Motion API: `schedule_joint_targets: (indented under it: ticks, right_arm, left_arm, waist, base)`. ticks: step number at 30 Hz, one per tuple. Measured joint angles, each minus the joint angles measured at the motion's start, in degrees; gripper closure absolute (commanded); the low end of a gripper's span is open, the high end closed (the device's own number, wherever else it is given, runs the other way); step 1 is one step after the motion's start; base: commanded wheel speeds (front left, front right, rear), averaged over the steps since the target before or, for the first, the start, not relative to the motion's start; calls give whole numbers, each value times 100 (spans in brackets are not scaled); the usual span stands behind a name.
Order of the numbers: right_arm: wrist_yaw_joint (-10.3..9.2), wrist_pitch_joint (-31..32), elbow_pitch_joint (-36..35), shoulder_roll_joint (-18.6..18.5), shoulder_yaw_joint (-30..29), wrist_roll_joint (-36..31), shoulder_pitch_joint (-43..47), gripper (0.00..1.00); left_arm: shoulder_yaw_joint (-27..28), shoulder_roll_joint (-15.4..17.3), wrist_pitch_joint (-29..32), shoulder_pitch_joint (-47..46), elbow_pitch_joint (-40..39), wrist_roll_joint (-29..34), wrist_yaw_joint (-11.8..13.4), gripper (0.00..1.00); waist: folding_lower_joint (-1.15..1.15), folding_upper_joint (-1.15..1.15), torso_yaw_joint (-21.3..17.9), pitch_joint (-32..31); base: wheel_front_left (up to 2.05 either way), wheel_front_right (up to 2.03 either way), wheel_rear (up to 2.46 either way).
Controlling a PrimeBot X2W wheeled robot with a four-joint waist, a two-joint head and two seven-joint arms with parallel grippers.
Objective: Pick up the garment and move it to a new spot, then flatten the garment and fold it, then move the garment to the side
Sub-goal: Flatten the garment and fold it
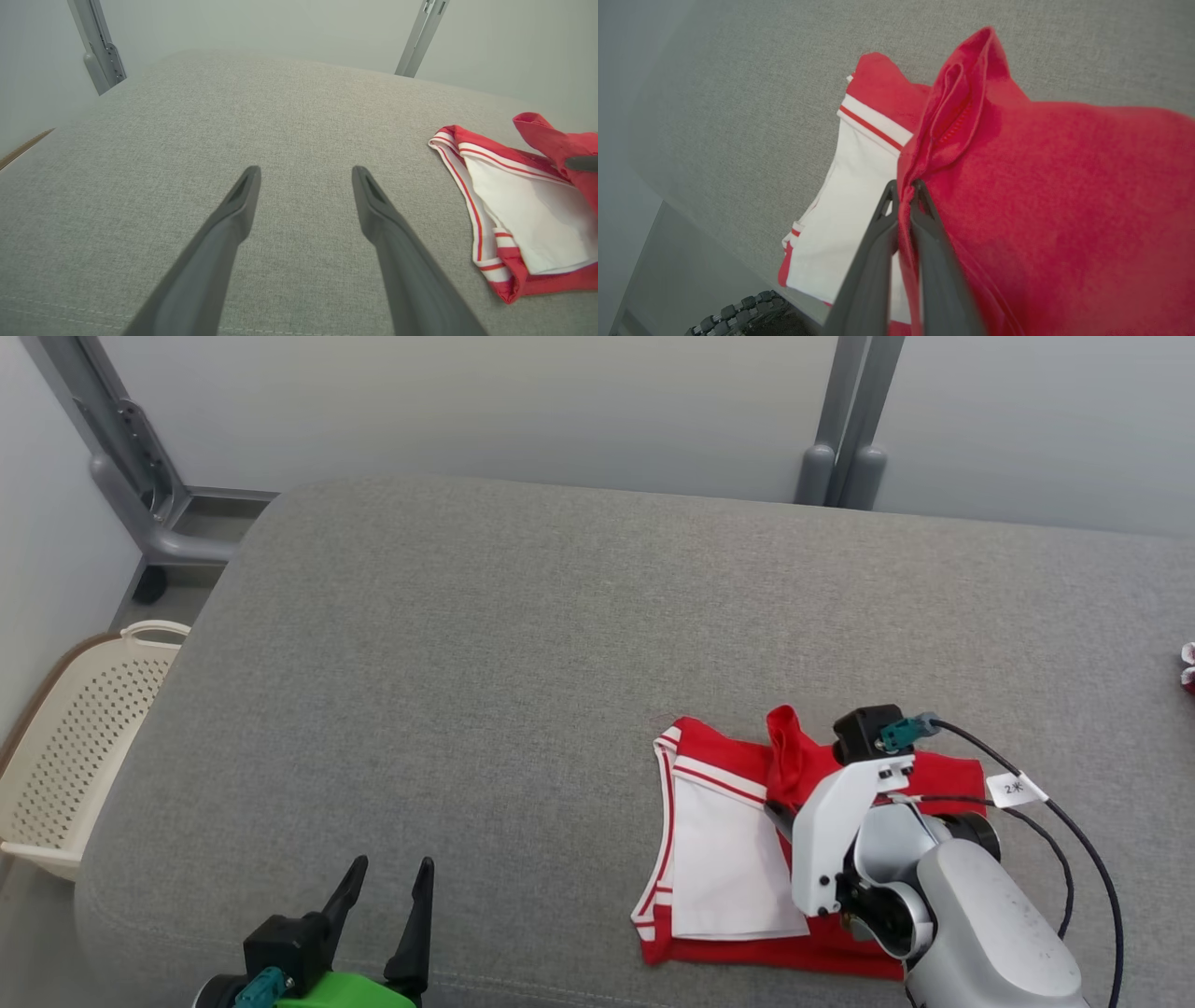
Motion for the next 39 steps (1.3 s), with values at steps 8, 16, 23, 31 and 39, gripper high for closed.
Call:
schedule_joint_targets:
  ticks: [8, 16, 23, 31, 39]
  right_arm:
    - [0, -235, 509, 0, 645, 400, -375, 100]
    - [0, -452, 902, -1, 899, 560, -567, 100]
    - [0, -569, 1193, -4, 1070, 610, -731, 100]
    - [0, -679, 1146, -1, 1374, 1133, -789, 0]
    - [0, -1078, 882, 0, 984, 1166, -974, 0]
  left_arm:
    - [-37, 3, 0, 33, 27, -2, 0, 0]
    - [-57, -2, 0, 12, 11, -11, 3, 0]
    - [-51, -2, 0, -57, 30, -13, 3, 0]
    - [1, -13, 0, -80, 63, -13, 3, 0]
    - [70, -3, 0, -75, 40, -13, 20, 0]
  waist:
    - [0, 0, 225, -2]
    - [0, 0, 331, 71]
    - [0, 0, 417, 169]
    - [0, 0, 398, 184]
    - [0, 0, 261, 103]
  base:
    - [0, 0, 0]
    - [0, 0, 0]
    - [0, 0, 0]
    - [0, 0, 0]
    - [0, 0, 0]
